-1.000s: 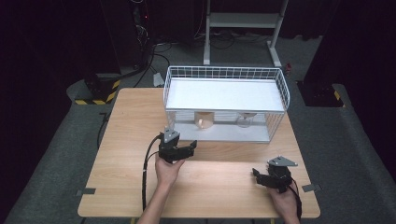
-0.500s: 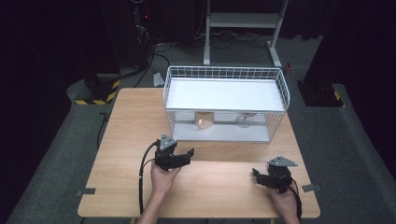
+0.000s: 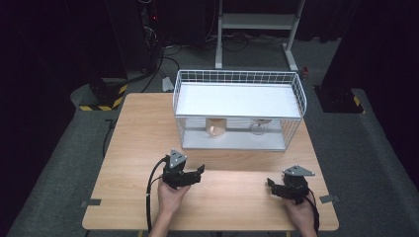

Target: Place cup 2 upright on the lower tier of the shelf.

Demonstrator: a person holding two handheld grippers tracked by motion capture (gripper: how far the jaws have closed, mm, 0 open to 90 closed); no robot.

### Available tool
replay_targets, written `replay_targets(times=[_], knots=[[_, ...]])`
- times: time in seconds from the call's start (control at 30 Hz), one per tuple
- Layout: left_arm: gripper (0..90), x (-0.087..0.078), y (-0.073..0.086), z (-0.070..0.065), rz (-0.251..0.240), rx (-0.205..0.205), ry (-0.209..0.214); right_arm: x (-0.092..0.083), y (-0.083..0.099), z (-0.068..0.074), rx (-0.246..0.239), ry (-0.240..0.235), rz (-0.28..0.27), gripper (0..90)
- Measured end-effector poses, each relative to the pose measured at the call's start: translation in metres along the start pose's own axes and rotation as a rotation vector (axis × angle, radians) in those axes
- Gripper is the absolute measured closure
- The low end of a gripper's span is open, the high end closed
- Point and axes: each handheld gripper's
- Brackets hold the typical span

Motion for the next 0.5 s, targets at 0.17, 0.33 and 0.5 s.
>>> replay_targets(times=[0.17, 0.33, 0.5], knots=[[22.6, 0.0, 0.006, 0.0, 0.022, 0.018, -0.012, 0.0, 0.0, 0.0, 0.001, 0.0, 0.0, 25.1], [22.5, 0.002, 0.019, 0.001, 0.045, 0.019, -0.025, 0.0, 0.0, 0.0, 0.0, 0.001, -0.001, 25.1], [22.3, 0.002, 0.031, 0.001, 0.074, 0.023, -0.055, 0.0, 0.0, 0.0, -0.002, 0.001, -0.001, 25.0]])
Point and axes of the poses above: each handheld gripper's, and its own axes: x roughly forward along the jaws, y roughly out of its underside, z roughly to its left, and after that the axes turned 5 degrees about x, right-handed
